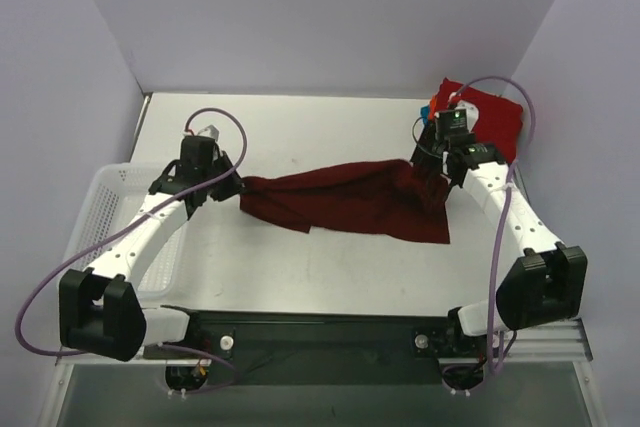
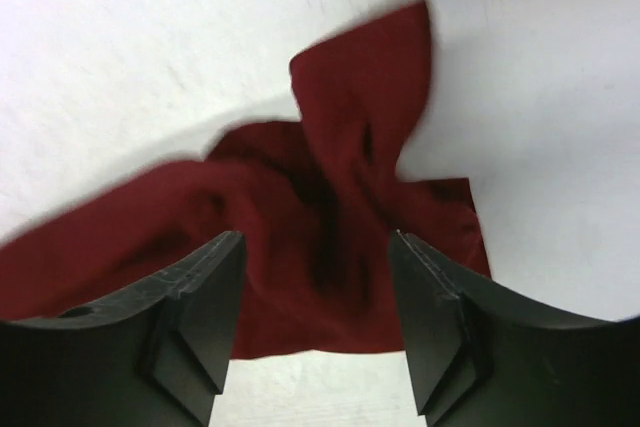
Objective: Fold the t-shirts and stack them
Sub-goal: Flatten out the tshirt
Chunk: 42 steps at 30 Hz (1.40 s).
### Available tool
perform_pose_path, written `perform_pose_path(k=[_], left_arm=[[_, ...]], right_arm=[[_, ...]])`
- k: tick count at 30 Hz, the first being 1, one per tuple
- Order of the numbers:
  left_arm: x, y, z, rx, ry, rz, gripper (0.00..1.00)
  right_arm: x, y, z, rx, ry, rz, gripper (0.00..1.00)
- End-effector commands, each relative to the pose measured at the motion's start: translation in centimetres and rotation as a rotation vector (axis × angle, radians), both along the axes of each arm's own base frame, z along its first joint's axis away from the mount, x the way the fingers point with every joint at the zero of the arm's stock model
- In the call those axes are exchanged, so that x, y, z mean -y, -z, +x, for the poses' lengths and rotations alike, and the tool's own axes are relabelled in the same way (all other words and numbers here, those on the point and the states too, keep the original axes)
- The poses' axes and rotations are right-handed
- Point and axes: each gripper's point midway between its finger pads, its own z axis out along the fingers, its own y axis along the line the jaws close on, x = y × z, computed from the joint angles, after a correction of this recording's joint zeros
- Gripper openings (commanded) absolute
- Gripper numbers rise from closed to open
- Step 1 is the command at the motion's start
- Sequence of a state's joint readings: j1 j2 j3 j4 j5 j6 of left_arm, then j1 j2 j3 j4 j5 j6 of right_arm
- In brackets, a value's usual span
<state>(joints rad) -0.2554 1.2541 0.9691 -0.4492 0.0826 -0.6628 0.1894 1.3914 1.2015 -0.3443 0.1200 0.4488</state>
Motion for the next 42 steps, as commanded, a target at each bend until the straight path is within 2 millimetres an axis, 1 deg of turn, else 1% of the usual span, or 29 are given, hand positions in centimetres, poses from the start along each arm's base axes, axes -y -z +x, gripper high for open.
perform_pose_path(k=[1,3,4,5,6,7,8,9,10,11,12,13,14,15,17,19,20,23,24,25,26,28,29,31,32,36,40,41,42], left_arm=[[2.0,-3.0,3.3,0.107,0.093,-0.065,0.28],[2.3,-3.0,3.7,0.102,0.102,-0.075,0.47],[2.5,-3.1,3.6,0.098,0.108,-0.074,0.53],[2.6,-2.6,3.3,0.084,0.11,-0.064,0.54],[1.8,-2.4,2.9,0.081,0.075,-0.022,0.55],[1.5,-1.8,2.3,0.067,0.062,0.009,0.56],[0.7,-1.0,1.4,0.04,0.021,0.029,0.56],[-0.3,0.1,0.5,0.004,-0.022,0.066,0.56],[-0.7,1.0,-0.3,-0.015,-0.054,0.073,0.55],[-0.8,1.2,-1.2,-0.01,-0.069,0.068,0.55],[-1.4,3.7,-2.6,-0.049,-0.092,0.094,0.55],[-1.4,4.4,-3.2,-0.059,-0.12,0.084,0.54],[-1.3,4.9,-3.9,-0.055,-0.136,0.093,0.5],[-1.5,6.9,-5.0,-0.087,-0.143,0.098,0.48],[-1.1,8.1,-5.4,-0.098,-0.158,0.082,0.46],[-0.8,9.0,-5.5,-0.106,-0.164,0.066,0.44],[-0.8,9.5,-5.3,-0.117,-0.168,0.07,0.44],[-0.5,9.9,-4.3,-0.102,-0.187,0.055,0.46],[-0.2,9.5,-3.4,-0.064,-0.19,0.031,0.48],[-0.1,9.5,-3.0,-0.051,-0.191,0.018,0.52],[0.4,9.3,-2.1,-0.027,-0.182,-0.006,0.53],[0.1,9.6,-1.3,-0.032,-0.197,-0.024,0.54],[0.5,9.8,-0.9,-0.044,-0.182,-0.036,0.53],[0.4,9.8,-0.1,-0.037,-0.191,-0.033,0.54],[0.3,10.2,0.3,-0.044,-0.196,-0.032,0.54],[0.1,11.1,0.6,-0.071,-0.206,-0.036,0.54],[0.0,10.7,0.9,-0.057,-0.213,-0.055,0.52],[0.2,10.0,1.6,-0.023,-0.211,-0.067,0.49],[0.0,9.9,1.8,-0.02,-0.216,-0.066,0.45]], right_arm=[[-0.1,0.9,-0.4,-0.057,-0.034,-0.003,0.61],[0.0,0.9,-1.1,-0.047,-0.025,0.003,0.72],[0.0,1.0,-1.5,-0.044,-0.016,0.01,0.72],[0.3,1.5,-2.8,-0.049,-0.008,0.011,0.72],[0.5,1.8,-3.4,-0.049,0.004,0.014,0.72],[0.6,2.3,-4.1,-0.047,0.024,0.027,0.72],[0.9,3.3,-5.7,-0.058,0.04,0.032,0.72],[1.1,4.1,-6.6,-0.065,0.061,0.043,0.7],[1.3,4.6,-7.3,-0.066,0.087,0.057,0.7],[1.4,4.4,-8.1,-0.041,0.101,0.076,0.69],[1.6,6.8,-9.7,-0.086,0.112,0.078,0.69],[1.4,7.3,-10.1,-0.078,0.107,0.097,0.68],[1.4,7.5,-10.7,-0.061,0.119,0.119,0.68],[1.6,9.1,-11.9,-0.088,0.126,0.117,0.67],[1.8,9.9,-12.6,-0.069,0.133,0.118,0.66],[2.3,11.2,-13.4,-0.085,0.149,0.103,0.65],[2.5,11.5,-13.6,-0.091,0.154,0.099,0.65],[2.8,13.0,-13.9,-0.118,0.162,0.09,0.65],[2.8,13.2,-13.8,-0.121,0.165,0.098,0.64],[3.0,13.7,-13.7,-0.122,0.179,0.108,0.64],[3.0,14.2,-13.6,-0.137,0.182,0.12,0.63],[2.7,14.5,-13.1,-0.133,0.179,0.167,0.61],[3.1,15.0,-13.1,-0.153,0.202,0.179,0.61],[2.8,15.1,-12.6,-0.151,0.197,0.225,0.6],[3.1,15.4,-12.5,-0.157,0.215,0.235,0.6],[3.1,15.5,-12.2,-0.16,0.22,0.266,0.6],[3.0,16.1,-12.4,-0.175,0.223,0.269,0.6],[3.1,16.4,-12.4,-0.182,0.226,0.266,0.6],[3.1,16.6,-12.5,-0.187,0.227,0.265,0.59]])
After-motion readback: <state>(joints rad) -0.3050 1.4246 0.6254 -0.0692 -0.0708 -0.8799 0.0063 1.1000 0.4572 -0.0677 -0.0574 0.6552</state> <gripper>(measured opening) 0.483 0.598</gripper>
